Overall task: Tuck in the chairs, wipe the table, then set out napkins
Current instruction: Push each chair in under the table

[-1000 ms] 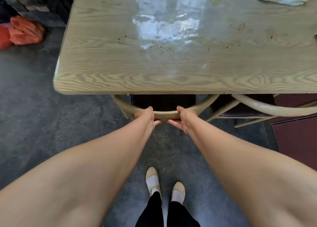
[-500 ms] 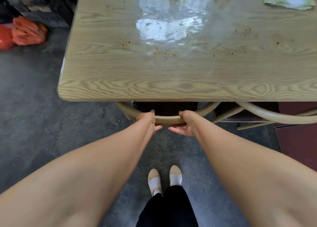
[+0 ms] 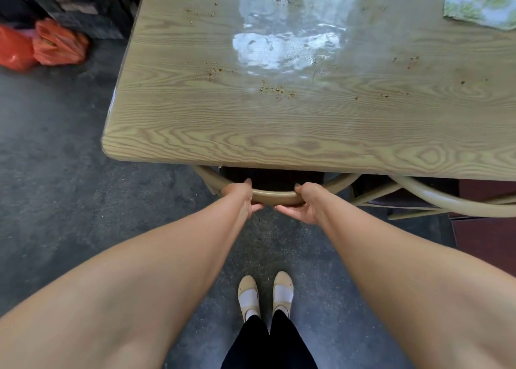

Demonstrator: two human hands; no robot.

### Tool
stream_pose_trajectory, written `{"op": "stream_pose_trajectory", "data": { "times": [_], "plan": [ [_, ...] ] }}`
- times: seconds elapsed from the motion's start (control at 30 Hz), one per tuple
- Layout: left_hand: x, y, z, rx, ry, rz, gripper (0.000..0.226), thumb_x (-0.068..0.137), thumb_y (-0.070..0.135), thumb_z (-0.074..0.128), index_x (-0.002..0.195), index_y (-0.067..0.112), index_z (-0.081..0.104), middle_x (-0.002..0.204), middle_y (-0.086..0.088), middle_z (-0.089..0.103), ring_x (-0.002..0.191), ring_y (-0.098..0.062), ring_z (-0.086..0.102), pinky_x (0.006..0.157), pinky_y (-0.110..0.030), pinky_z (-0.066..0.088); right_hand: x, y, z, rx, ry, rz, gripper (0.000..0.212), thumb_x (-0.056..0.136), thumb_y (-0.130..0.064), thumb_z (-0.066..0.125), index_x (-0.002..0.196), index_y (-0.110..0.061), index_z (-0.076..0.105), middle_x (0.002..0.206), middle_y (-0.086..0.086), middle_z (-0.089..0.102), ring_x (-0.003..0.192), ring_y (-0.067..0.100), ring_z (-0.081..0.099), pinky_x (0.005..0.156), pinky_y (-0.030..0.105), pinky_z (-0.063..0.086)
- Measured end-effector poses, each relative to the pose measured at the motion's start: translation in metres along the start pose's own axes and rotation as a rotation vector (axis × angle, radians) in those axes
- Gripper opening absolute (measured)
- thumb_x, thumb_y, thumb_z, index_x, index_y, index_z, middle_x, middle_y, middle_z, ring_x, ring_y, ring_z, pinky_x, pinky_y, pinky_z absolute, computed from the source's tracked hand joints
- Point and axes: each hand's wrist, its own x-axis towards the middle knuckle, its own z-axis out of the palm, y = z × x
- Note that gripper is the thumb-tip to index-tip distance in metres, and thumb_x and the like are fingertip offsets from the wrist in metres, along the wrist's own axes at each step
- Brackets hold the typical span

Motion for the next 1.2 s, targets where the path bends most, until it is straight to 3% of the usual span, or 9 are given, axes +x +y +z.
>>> {"op": "stream_pose_trajectory", "data": {
  "times": [0.23,0.3,0.43,0.6,0.73,0.87,0.97,1.1,1.2],
  "plan": [
    [-0.016,0.0,-0.006,0.114,-0.102,-0.011,0.053,0.097,0.032,0.056,0.14,0.005,0.041,0.134,-0.02,0.055,0.114,-0.04,0.061,0.076,-0.048,0.056,-0.01,0.006,-0.002,-0.079,-0.028,-0.012,0.038,0.1,-0.029,0.05,0.129,-0.004,0.043,0.114,0.029,0.062,0.095,0.039,0.069,0.067,0.042,0.059],
    [-0.02,-0.002,-0.008,0.162,-0.118,-0.024,0.05,0.099,0.032,0.052,0.139,0.004,0.042,0.133,-0.022,0.057,0.113,-0.039,0.063,0.084,-0.048,0.054,-0.013,0.006,-0.004,-0.098,-0.008,0.001,0.04,0.1,-0.031,0.051,0.127,-0.003,0.043,0.109,0.03,0.063,0.094,0.039,0.069,0.07,0.042,0.059],
    [-0.038,0.0,-0.014,0.221,-0.126,-0.04,0.048,0.1,0.03,0.051,0.139,0.004,0.043,0.132,-0.024,0.057,0.112,-0.037,0.064,0.081,-0.048,0.055,-0.025,0.003,-0.008,-0.132,0.011,0.049,0.039,0.1,-0.028,0.052,0.127,0.0,0.044,0.093,0.03,0.061,0.096,0.039,0.069,0.077,0.043,0.059],
    [-0.059,0.005,-0.019,0.238,-0.116,-0.024,0.046,0.1,0.027,0.051,0.141,0.006,0.042,0.136,-0.024,0.054,0.112,-0.036,0.064,0.08,-0.047,0.057,-0.041,-0.005,-0.012,-0.198,0.006,0.059,0.046,0.099,-0.026,0.052,0.135,0.001,0.041,0.125,0.029,0.058,0.098,0.036,0.069,0.077,0.041,0.06],
    [-0.075,0.007,-0.026,0.226,-0.151,-0.03,0.046,0.103,0.023,0.045,0.144,0.004,0.037,0.146,-0.023,0.044,0.121,-0.036,0.058,0.094,-0.048,0.053,-0.052,-0.009,-0.015,-0.294,0.015,0.094,0.053,0.098,-0.032,0.054,0.134,0.006,0.045,0.12,0.026,0.062,0.096,0.034,0.069,0.075,0.038,0.06],
    [-0.094,0.009,-0.031,0.193,-0.141,-0.016,0.045,0.102,0.023,0.046,0.142,0.003,0.039,0.142,-0.022,0.048,0.117,-0.036,0.061,0.09,-0.048,0.055,-0.068,-0.012,-0.015,-0.359,0.008,0.039,0.05,0.1,-0.027,0.051,0.141,-0.001,0.039,0.124,0.025,0.06,0.1,0.034,0.068,0.067,0.04,0.06],
    [-0.107,0.01,-0.034,0.153,-0.113,0.02,0.039,0.101,0.02,0.048,0.137,0.004,0.046,0.133,-0.021,0.054,0.109,-0.035,0.065,0.086,-0.046,0.057,-0.082,-0.014,-0.015,-0.449,-0.009,-0.025,0.04,0.1,-0.024,0.05,0.133,-0.002,0.045,0.117,0.021,0.063,0.097,0.031,0.068,0.074,0.041,0.059],
    [-0.123,0.009,-0.041,0.124,-0.124,0.074,0.033,0.102,0.017,0.047,0.132,0.004,0.05,0.127,-0.017,0.06,0.106,-0.032,0.067,0.084,-0.041,0.056,-0.093,-0.016,-0.008,-0.58,-0.017,-0.098,0.03,0.099,-0.026,0.051,0.119,-0.005,0.057,0.097,0.012,0.067,0.077,0.021,0.066,0.066,0.035,0.053],
    [-0.127,0.009,-0.048,0.132,-0.13,0.137,0.032,0.102,0.018,0.046,0.129,0.003,0.054,0.109,-0.013,0.065,0.082,-0.025,0.069,0.072,-0.036,0.055,-0.101,-0.019,0.005,-0.659,0.003,-0.136,0.028,0.098,-0.028,0.052,0.116,-0.008,0.06,0.081,0.004,0.063,0.059,0.011,0.056,0.053,0.026,0.045]
  ]
}}
